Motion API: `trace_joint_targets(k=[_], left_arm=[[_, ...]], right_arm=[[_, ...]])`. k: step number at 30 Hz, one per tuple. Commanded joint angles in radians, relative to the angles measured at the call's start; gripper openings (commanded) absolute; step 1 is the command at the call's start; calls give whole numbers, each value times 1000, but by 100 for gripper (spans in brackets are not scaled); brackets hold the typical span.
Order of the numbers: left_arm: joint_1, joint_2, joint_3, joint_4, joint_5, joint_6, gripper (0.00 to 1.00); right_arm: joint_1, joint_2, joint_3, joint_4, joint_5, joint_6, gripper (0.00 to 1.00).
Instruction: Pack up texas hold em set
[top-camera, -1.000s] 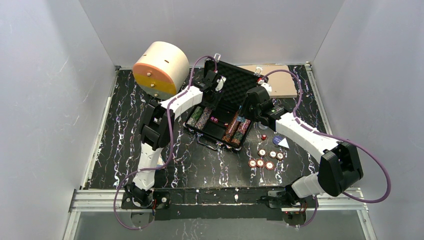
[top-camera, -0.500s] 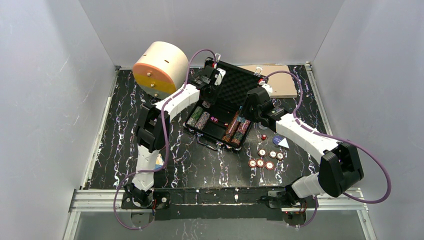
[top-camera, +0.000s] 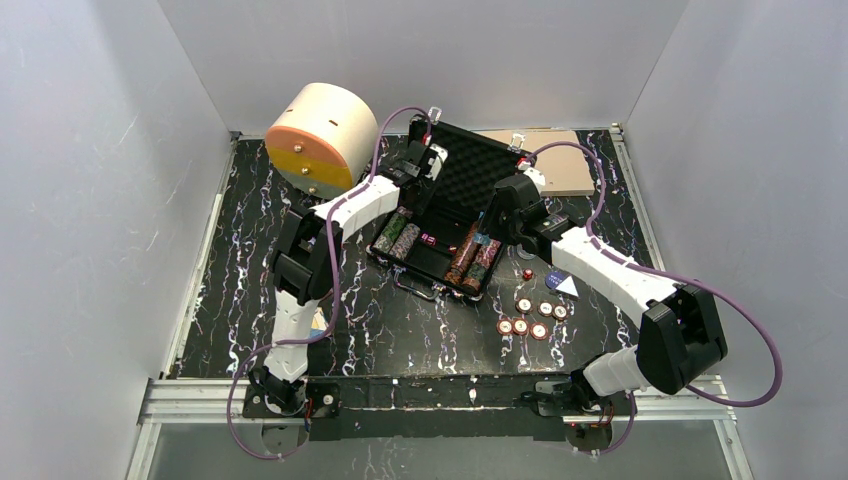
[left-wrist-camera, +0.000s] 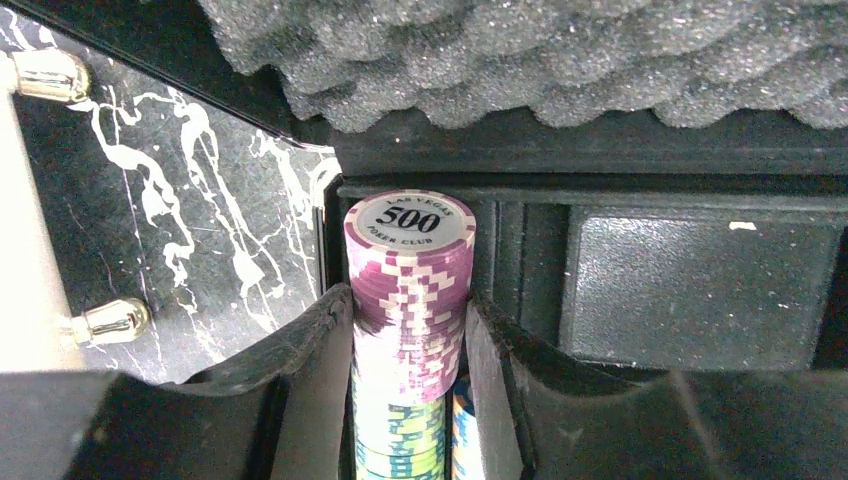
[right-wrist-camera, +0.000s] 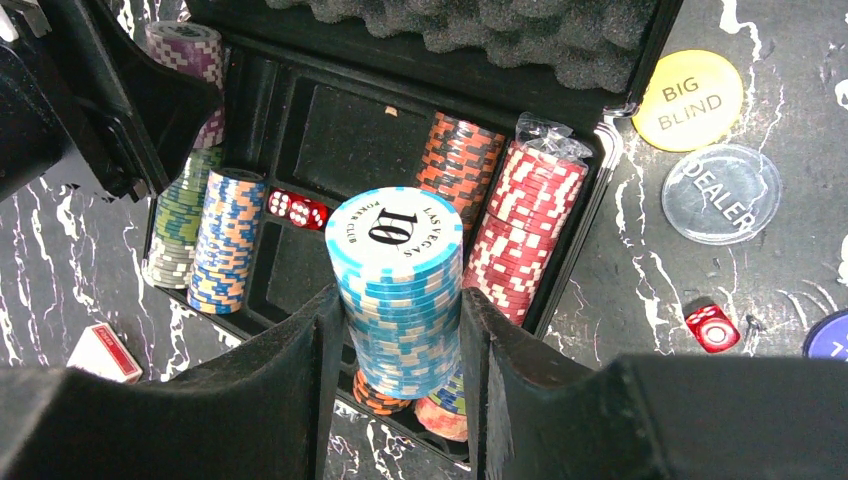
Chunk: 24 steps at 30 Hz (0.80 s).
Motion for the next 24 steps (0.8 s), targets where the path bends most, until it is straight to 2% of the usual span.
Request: trace_joint_targets(k=[1,8,18,24], left_arm=[[10,-49,-1,60,-53,15,5],[26,-62,-41,46,-37,7,5],[27,-35,26,-119,-7,4,5],[27,-24,120,-196,-19,8,5]], right_arm=[[-4,-9,33,41,21,13,23],[-4,-8,39,35,19,15,23],[-4,9,46,41,-5,19,23],[-2,-6,29,38,-7,25,23]])
